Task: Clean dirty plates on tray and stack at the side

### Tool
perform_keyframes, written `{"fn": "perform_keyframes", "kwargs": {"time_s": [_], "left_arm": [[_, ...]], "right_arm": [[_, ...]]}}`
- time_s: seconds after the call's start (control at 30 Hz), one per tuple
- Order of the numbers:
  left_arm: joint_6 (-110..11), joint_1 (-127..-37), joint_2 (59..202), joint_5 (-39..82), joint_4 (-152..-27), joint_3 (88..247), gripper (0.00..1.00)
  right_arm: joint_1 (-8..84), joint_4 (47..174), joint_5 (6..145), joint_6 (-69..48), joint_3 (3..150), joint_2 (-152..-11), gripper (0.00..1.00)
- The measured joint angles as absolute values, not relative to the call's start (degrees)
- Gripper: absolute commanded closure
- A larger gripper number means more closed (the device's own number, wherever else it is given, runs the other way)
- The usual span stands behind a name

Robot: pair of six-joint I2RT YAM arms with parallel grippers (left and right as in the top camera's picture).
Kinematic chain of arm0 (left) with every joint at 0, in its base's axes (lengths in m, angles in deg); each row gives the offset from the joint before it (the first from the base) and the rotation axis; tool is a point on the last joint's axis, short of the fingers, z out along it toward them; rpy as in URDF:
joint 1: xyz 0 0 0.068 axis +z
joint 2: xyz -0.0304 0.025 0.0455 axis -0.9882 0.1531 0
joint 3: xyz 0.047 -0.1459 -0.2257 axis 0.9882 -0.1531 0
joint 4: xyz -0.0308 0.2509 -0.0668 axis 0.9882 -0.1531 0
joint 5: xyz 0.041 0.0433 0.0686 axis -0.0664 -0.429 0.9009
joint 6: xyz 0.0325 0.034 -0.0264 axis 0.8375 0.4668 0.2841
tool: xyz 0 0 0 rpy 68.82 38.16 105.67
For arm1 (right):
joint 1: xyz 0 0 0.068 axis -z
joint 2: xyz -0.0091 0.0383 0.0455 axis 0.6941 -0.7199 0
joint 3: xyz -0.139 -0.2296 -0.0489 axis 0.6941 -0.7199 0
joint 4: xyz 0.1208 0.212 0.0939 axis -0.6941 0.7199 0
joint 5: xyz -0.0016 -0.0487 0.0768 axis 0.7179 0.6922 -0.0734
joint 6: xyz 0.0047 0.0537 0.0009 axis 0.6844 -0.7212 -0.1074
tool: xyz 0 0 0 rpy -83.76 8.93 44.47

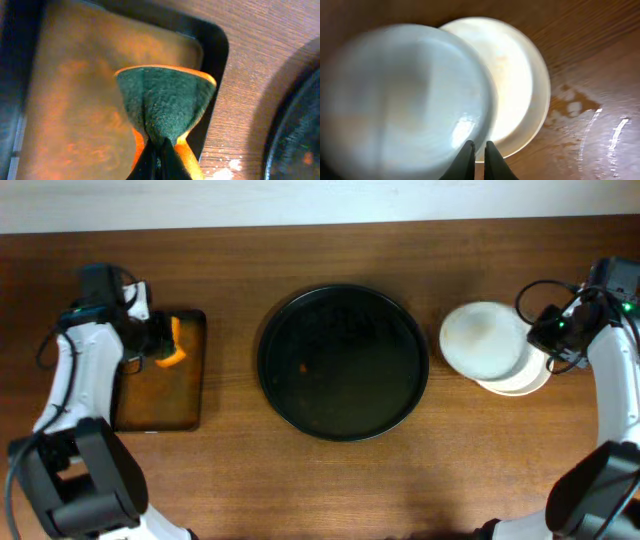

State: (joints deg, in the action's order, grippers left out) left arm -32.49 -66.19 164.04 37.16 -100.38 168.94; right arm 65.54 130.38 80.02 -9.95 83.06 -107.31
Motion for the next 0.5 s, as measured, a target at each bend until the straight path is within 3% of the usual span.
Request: {"fn": "perform_keyframes", "kwargs": {"time_s": [0.07, 0.33, 0.4, 0.5], "left_arm": [[-31.9, -63.9, 166.1, 31.7, -100.1, 168.7, 0.99], [-28.6, -59.3, 172.7, 15.9, -100.5, 168.5, 0.99], [-28.2, -59.3, 173.2, 14.8, -100.5, 168.5, 0.99], [-27.8, -59.3, 173.5, 13.5, -100.5, 168.5, 0.99]], "right_arm": [[65.5, 130.8, 78.9, -9.4, 83.1, -108.2, 0.61], [65.5, 132.3, 75.8, -9.2, 83.1, -110.1, 0.56], [65.5, 132.2, 73.6, -9.2, 83.1, -110.1, 0.43], [65.5, 131.1, 70.0, -9.0, 83.1, -110.1, 0.41]]}}
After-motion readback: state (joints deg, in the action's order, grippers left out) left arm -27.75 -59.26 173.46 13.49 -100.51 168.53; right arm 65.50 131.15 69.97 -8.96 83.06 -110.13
